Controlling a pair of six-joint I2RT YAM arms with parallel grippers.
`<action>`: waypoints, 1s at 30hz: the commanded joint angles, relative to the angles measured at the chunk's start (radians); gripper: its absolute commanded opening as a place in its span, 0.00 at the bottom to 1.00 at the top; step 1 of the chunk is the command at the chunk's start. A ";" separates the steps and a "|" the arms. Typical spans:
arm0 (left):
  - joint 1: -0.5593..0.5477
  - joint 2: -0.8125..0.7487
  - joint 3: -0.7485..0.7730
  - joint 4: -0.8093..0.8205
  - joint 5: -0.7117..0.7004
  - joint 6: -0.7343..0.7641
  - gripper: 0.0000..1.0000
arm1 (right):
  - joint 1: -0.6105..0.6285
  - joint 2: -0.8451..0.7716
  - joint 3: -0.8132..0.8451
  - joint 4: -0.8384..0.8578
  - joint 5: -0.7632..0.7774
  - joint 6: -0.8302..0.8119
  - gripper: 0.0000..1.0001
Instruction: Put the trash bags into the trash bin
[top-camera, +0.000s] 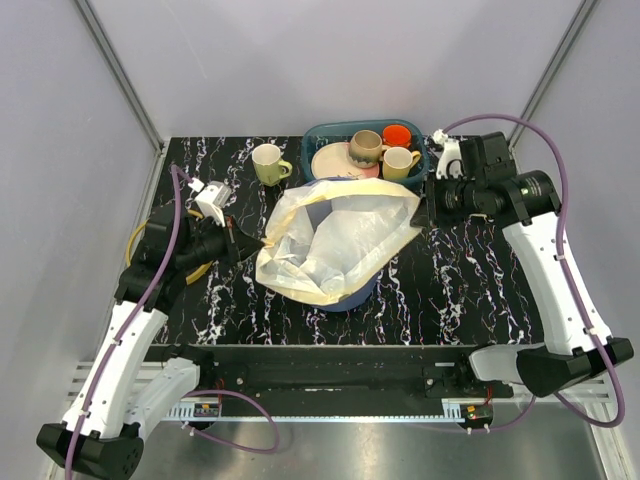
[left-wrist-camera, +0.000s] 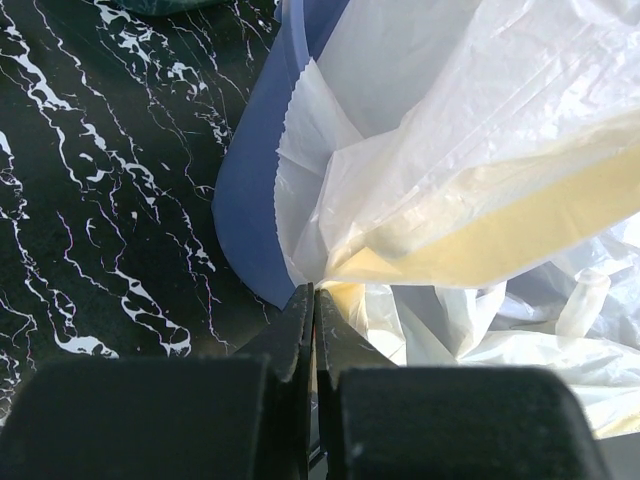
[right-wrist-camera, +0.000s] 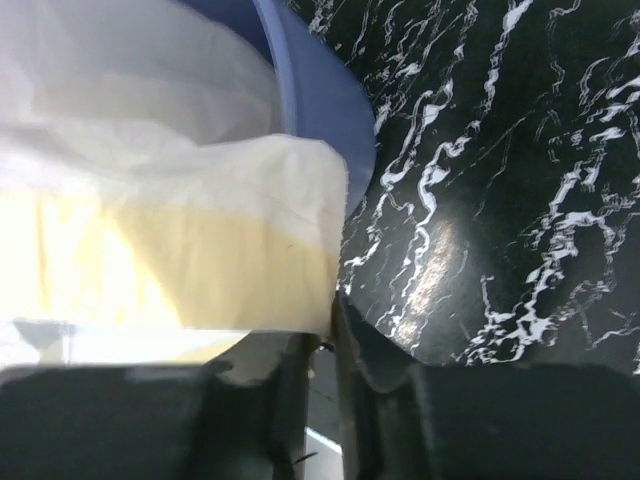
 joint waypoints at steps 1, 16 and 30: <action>0.002 0.002 0.007 0.016 -0.014 0.014 0.00 | -0.009 -0.069 -0.088 0.044 -0.148 -0.068 0.12; 0.064 0.045 -0.086 0.055 -0.049 0.072 0.00 | -0.079 -0.166 -0.441 0.375 -0.067 -0.335 0.00; 0.104 0.002 -0.015 0.072 0.260 0.320 0.24 | -0.086 -0.196 -0.412 0.539 -0.166 -0.331 0.08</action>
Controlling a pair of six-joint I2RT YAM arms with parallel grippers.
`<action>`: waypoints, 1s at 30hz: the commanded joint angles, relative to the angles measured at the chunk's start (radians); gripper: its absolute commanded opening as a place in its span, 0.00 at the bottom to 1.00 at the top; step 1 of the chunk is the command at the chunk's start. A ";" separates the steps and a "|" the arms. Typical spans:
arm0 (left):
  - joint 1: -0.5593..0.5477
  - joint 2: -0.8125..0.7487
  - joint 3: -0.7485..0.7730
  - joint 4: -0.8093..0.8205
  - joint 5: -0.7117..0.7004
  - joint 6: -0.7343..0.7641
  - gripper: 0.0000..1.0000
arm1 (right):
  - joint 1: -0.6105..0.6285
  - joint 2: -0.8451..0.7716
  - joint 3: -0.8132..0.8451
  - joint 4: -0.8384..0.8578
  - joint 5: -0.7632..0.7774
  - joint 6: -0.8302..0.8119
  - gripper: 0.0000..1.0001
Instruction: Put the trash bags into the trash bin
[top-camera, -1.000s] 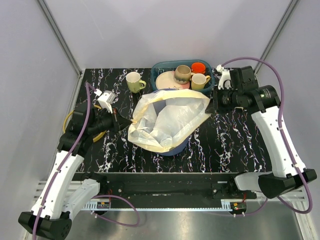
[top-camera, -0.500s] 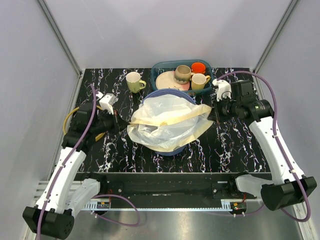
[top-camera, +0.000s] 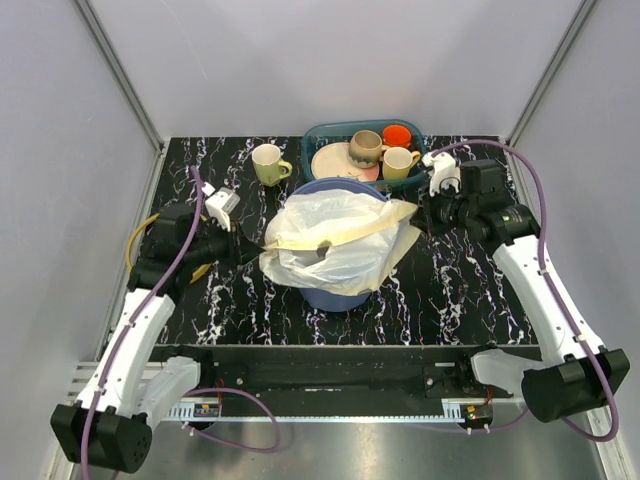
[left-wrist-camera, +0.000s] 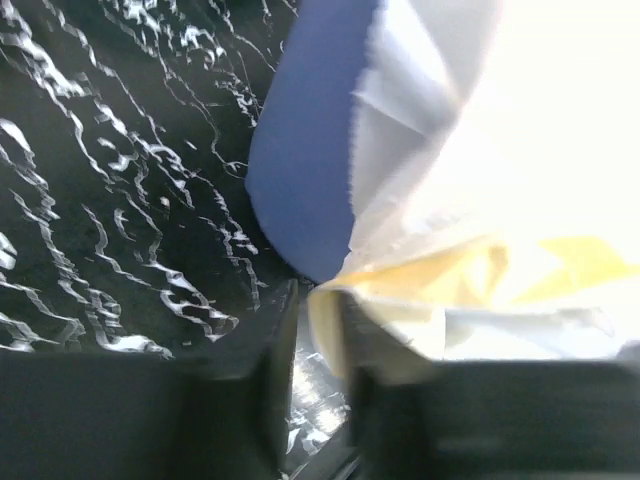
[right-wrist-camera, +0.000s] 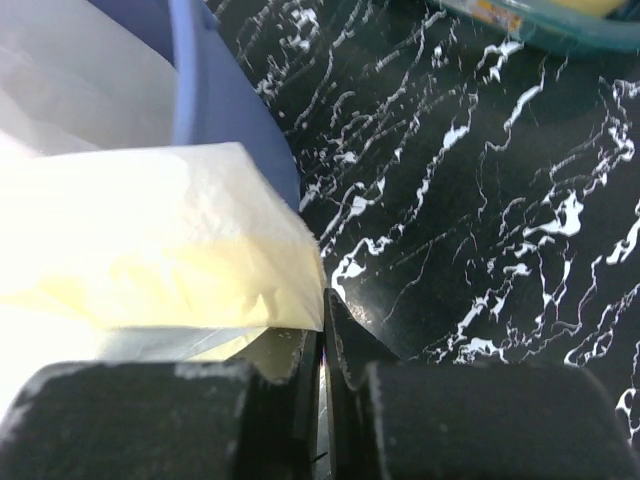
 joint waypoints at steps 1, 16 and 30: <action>0.030 -0.117 0.141 -0.033 0.203 0.207 0.42 | -0.006 -0.051 0.077 0.061 -0.083 -0.025 0.07; -0.193 -0.059 0.390 -0.142 0.148 0.564 0.73 | -0.006 -0.024 0.100 0.026 -0.103 -0.035 0.02; -0.431 0.082 0.429 -0.026 -0.085 0.664 0.47 | -0.007 0.005 0.129 0.023 -0.114 -0.052 0.04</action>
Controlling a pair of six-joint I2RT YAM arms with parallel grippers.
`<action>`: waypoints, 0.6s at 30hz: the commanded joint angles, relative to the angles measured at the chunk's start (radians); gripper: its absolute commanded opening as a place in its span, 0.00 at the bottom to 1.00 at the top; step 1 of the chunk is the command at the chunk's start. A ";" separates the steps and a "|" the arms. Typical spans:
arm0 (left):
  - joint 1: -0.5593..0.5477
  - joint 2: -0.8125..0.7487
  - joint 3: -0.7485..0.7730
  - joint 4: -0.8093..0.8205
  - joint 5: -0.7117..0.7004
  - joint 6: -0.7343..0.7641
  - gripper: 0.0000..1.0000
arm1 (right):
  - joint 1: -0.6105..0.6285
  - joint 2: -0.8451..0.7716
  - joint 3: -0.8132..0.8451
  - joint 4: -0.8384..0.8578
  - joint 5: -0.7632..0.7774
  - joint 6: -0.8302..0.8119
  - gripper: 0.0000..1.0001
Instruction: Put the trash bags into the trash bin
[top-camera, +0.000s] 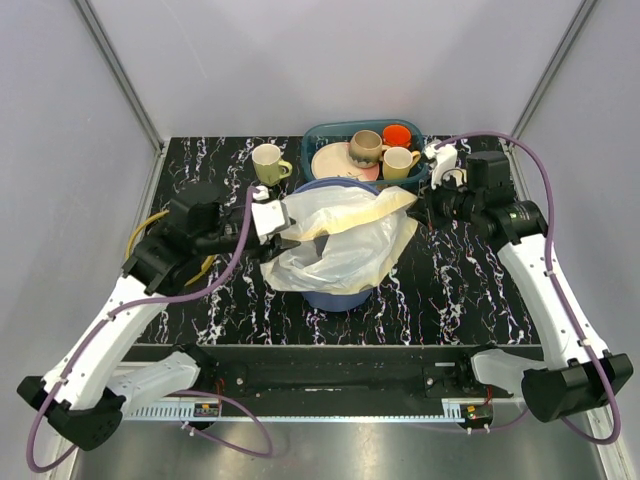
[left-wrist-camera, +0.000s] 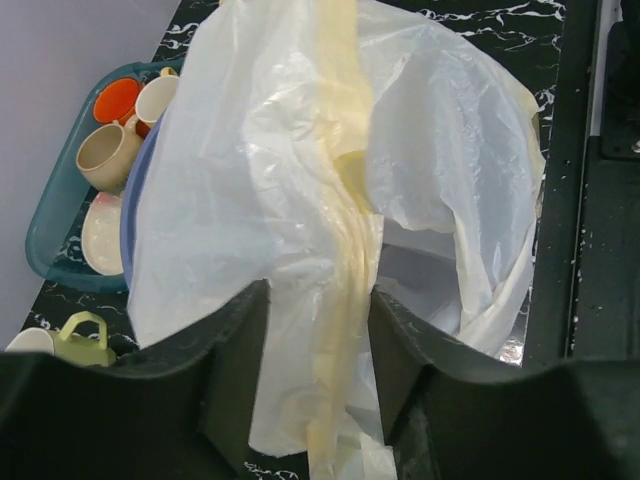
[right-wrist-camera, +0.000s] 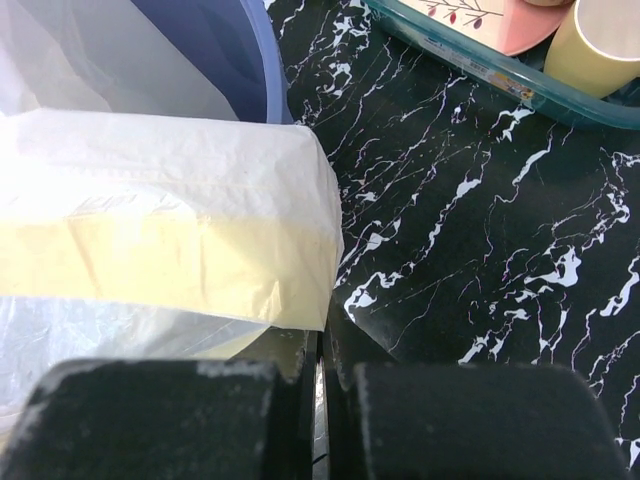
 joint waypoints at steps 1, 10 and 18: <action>-0.029 0.021 0.039 0.087 -0.102 0.047 0.35 | -0.003 0.014 0.049 0.019 -0.017 -0.028 0.04; 0.035 0.111 0.087 0.297 -0.239 -0.205 0.00 | -0.003 0.034 0.060 0.025 -0.008 -0.075 0.08; 0.170 0.265 0.158 0.370 -0.213 -0.421 0.00 | -0.005 0.058 0.083 0.046 -0.011 -0.075 0.22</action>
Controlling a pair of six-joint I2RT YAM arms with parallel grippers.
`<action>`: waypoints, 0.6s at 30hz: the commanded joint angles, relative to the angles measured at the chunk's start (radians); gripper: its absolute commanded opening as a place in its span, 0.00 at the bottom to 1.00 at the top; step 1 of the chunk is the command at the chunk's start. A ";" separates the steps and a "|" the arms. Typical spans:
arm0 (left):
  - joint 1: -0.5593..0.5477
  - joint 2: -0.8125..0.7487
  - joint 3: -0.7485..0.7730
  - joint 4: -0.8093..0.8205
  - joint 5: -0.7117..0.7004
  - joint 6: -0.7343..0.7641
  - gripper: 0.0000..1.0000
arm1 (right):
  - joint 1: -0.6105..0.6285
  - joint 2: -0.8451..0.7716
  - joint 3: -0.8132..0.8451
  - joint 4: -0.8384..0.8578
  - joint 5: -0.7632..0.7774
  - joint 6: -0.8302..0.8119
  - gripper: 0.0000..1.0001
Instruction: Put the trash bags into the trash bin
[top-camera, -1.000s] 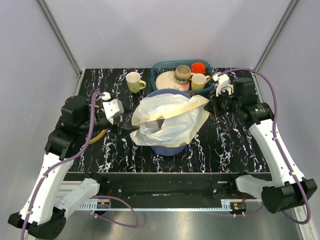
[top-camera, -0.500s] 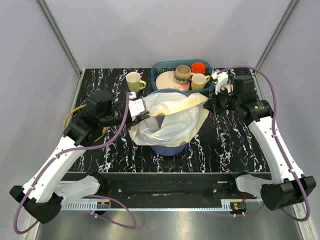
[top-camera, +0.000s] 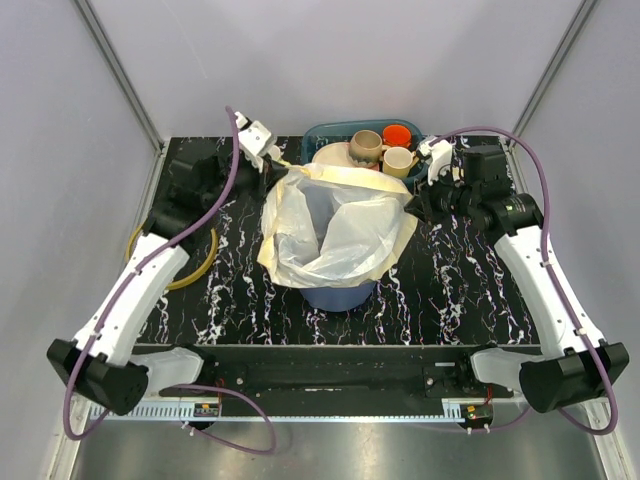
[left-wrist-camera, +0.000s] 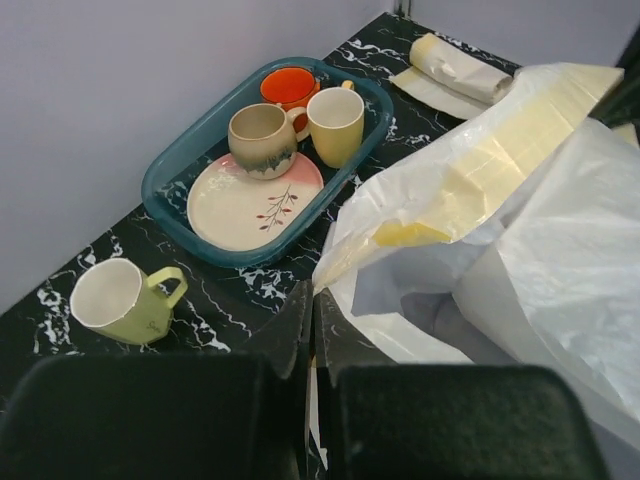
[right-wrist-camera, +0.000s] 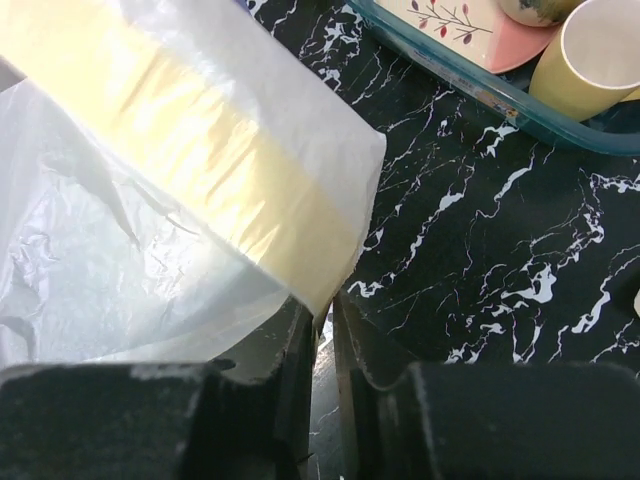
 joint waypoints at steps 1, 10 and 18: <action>0.035 0.062 0.057 0.099 -0.014 -0.144 0.00 | -0.003 0.019 0.052 0.047 -0.013 -0.007 0.24; 0.089 0.220 0.116 0.019 -0.031 -0.222 0.00 | -0.003 0.088 0.088 0.058 -0.020 0.069 0.14; 0.108 0.318 0.128 -0.088 -0.017 -0.271 0.00 | -0.005 0.150 0.097 0.012 -0.069 0.119 0.18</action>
